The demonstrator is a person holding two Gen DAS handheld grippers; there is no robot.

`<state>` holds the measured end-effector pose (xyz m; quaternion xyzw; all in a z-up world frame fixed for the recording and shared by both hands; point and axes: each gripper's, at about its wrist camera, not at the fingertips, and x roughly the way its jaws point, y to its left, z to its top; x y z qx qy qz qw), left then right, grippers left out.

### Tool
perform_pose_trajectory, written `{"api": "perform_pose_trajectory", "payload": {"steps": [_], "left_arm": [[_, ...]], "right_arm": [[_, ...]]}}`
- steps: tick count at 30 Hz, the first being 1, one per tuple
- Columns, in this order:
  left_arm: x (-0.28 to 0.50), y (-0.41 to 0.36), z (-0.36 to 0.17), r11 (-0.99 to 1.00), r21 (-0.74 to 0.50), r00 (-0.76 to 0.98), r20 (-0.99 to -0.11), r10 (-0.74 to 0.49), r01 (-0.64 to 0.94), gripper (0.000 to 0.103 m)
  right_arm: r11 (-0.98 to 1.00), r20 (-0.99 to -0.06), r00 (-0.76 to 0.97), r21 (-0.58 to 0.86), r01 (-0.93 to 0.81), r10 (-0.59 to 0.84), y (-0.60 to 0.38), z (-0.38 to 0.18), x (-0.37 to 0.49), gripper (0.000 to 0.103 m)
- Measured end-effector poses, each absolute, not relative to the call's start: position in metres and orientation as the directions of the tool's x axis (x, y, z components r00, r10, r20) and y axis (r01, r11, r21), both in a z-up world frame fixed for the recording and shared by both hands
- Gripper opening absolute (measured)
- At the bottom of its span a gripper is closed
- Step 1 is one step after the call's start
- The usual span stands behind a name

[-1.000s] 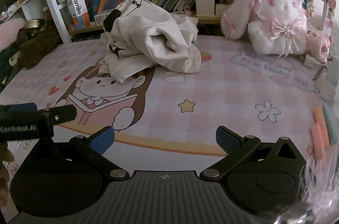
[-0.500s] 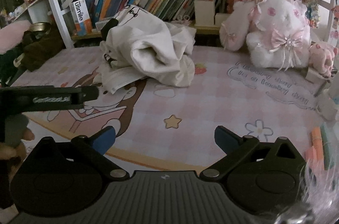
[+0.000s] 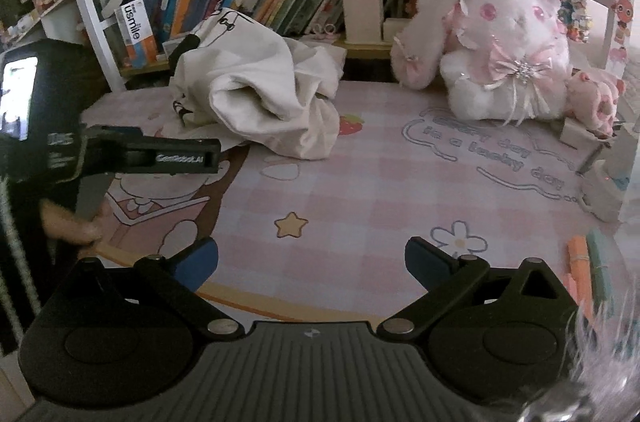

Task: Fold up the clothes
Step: 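Grasp the cream T-shirt with the left gripper while the right gripper grasps another edge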

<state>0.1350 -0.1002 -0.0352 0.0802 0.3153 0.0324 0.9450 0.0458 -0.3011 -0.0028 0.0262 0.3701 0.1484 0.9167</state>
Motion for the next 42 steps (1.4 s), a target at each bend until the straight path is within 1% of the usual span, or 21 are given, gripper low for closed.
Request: {"api": "perform_pose_trajectory", "payload": {"steps": [1, 2, 3, 4, 6, 8, 10, 16, 19, 21, 24, 27, 32, 33, 34, 35, 36, 37, 38, 40, 42], "left_arm": [[0.138, -0.1, -0.036, 0.984, 0.178, 0.8, -0.589, 0.115, -0.011, 0.082], [0.141, -0.099, -0.036, 0.983, 0.181, 0.801, -0.587, 0.116, -0.01, 0.07], [0.143, -0.098, -0.036, 0.983, 0.181, 0.807, -0.58, 0.11, -0.004, 0.055], [0.144, -0.095, -0.035, 0.984, 0.177, 0.812, -0.574, 0.1, 0.004, 0.046], [0.143, -0.09, -0.031, 0.987, 0.157, 0.818, -0.57, 0.069, 0.026, 0.017], [0.137, -0.085, -0.024, 0.991, 0.125, 0.826, -0.562, 0.036, 0.043, 0.011], [0.124, -0.078, -0.013, 0.994, 0.099, 0.841, -0.542, 0.009, 0.054, 0.008], [0.07, -0.047, 0.027, 0.997, 0.047, 0.892, -0.45, -0.035, 0.063, 0.007], [0.043, -0.028, 0.042, 0.998, 0.019, 0.908, -0.417, -0.042, 0.055, 0.007], [0.028, -0.015, 0.048, 0.999, 0.007, 0.913, -0.406, -0.044, 0.051, 0.007], [0.007, 0.003, 0.055, 0.999, -0.016, 0.918, -0.393, -0.052, 0.05, 0.007], [-0.012, 0.02, 0.06, 0.998, -0.04, 0.921, -0.383, -0.069, 0.058, 0.007], [-0.033, 0.036, 0.063, 0.994, -0.072, 0.921, -0.375, -0.104, 0.083, 0.007], [-0.034, 0.04, 0.064, 0.994, -0.075, 0.922, -0.372, -0.106, 0.084, 0.007], [-0.035, 0.044, 0.065, 0.994, -0.075, 0.923, -0.371, -0.105, 0.083, 0.007], [-0.036, 0.048, 0.064, 0.994, -0.073, 0.923, -0.371, -0.104, 0.083, 0.007], [-0.034, 0.052, 0.063, 0.993, -0.074, 0.92, -0.377, -0.109, 0.087, 0.007], [-0.031, 0.056, 0.061, 0.993, -0.076, 0.915, -0.386, -0.116, 0.094, 0.007], [-0.029, 0.06, 0.059, 0.992, -0.078, 0.911, -0.394, -0.123, 0.1, 0.007], [-0.026, 0.065, 0.051, 0.99, -0.081, 0.9, -0.413, -0.142, 0.119, 0.008], [-0.02, 0.065, 0.04, 0.986, -0.084, 0.884, -0.437, -0.165, 0.143, 0.019]], "right_arm": [[0.955, -0.673, 0.681, 0.153, -0.253, 0.288, -0.301, -0.003, 0.045, 0.101], [0.956, -0.676, 0.679, 0.149, -0.253, 0.285, -0.301, -0.003, 0.044, 0.101], [0.957, -0.679, 0.678, 0.144, -0.254, 0.282, -0.301, -0.003, 0.044, 0.101], [0.957, -0.678, 0.681, 0.131, -0.258, 0.276, -0.3, -0.002, 0.042, 0.101], [0.958, -0.674, 0.69, 0.098, -0.271, 0.264, -0.296, -0.001, 0.04, 0.101], [0.955, -0.667, 0.7, 0.056, -0.291, 0.253, -0.29, 0.001, 0.038, 0.101], [0.949, -0.655, 0.715, 0.009, -0.317, 0.245, -0.283, 0.005, 0.036, 0.101], [0.868, -0.56, 0.795, -0.248, -0.429, 0.233, -0.243, 0.018, 0.027, 0.103], [0.781, -0.5, 0.824, -0.389, -0.489, 0.267, -0.214, 0.024, 0.021, 0.103], [0.728, -0.478, 0.827, -0.448, -0.519, 0.296, -0.194, 0.026, 0.019, 0.103], [0.643, -0.455, 0.819, -0.52, -0.562, 0.349, -0.161, 0.03, 0.015, 0.103], [0.569, -0.464, 0.794, -0.555, -0.607, 0.393, -0.127, 0.027, 0.01, 0.103], [0.5, -0.513, 0.737, -0.541, -0.676, 0.44, -0.089, 0.022, -0.01, 0.101], [0.49, -0.533, 0.724, -0.534, -0.689, 0.438, -0.085, 0.02, -0.011, 0.097], [0.486, -0.544, 0.726, -0.54, -0.687, 0.421, -0.081, 0.017, -0.012, 0.08], [0.484, -0.554, 0.729, -0.548, -0.683, 0.402, -0.077, 0.013, -0.014, 0.065], [0.492, -0.555, 0.744, -0.562, -0.665, 0.371, -0.077, 0.012, -0.012, 0.032], [0.518, -0.564, 0.751, -0.553, -0.652, 0.343, -0.081, 0.013, -0.008, 0.007], [0.545, -0.573, 0.756, -0.542, -0.64, 0.317, -0.086, 0.015, -0.004, 0.006], [0.597, -0.557, 0.775, -0.525, -0.607, 0.298, -0.098, 0.03, 0.004, 0.004], [0.646, -0.539, 0.794, -0.506, -0.571, 0.279, -0.111, 0.046, 0.011, 0.003]]}}
